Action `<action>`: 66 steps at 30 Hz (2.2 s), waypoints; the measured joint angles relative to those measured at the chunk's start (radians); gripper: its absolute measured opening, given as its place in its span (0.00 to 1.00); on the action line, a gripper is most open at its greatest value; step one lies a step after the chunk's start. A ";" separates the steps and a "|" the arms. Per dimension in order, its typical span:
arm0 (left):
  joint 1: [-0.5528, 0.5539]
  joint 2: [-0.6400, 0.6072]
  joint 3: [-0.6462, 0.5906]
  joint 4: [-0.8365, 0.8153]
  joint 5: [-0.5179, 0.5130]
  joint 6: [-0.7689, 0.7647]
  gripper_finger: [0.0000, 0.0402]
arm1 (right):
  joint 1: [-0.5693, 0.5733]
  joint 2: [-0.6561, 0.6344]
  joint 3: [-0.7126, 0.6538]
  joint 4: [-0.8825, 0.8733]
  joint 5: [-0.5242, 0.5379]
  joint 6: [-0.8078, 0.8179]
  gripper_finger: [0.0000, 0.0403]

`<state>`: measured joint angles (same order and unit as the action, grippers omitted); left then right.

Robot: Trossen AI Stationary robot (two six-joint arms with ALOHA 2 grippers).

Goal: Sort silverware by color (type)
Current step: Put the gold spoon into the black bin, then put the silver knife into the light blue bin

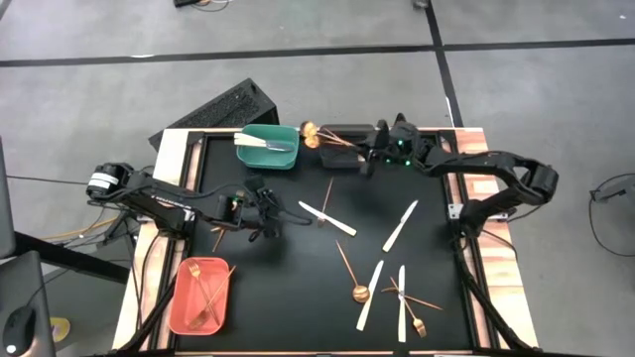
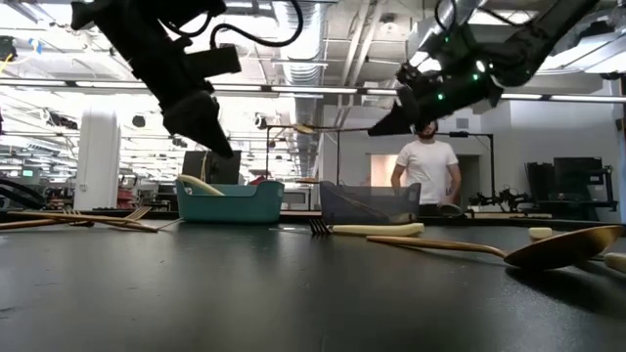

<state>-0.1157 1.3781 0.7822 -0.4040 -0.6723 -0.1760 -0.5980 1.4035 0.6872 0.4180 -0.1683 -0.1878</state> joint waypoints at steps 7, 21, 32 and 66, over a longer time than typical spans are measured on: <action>-0.031 0.000 0.000 0.064 -0.050 -0.062 0.21 | -0.068 0.095 -0.005 0.007 -0.070 0.002 0.10; -0.070 0.000 0.000 0.022 -0.073 -0.136 0.21 | -0.201 0.193 -0.003 0.091 -0.122 0.111 0.43; -0.068 0.000 0.000 0.034 -0.111 -0.083 0.21 | -0.080 0.155 -0.003 0.099 -0.113 0.181 0.51; 0.298 0.000 -0.179 0.613 0.777 0.584 0.21 | 0.428 -0.084 0.043 -0.470 0.062 0.605 0.27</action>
<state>0.1819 1.3785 0.6033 0.2094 0.1042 0.4084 -0.1700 1.3190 0.7303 -0.0521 -0.1066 0.4175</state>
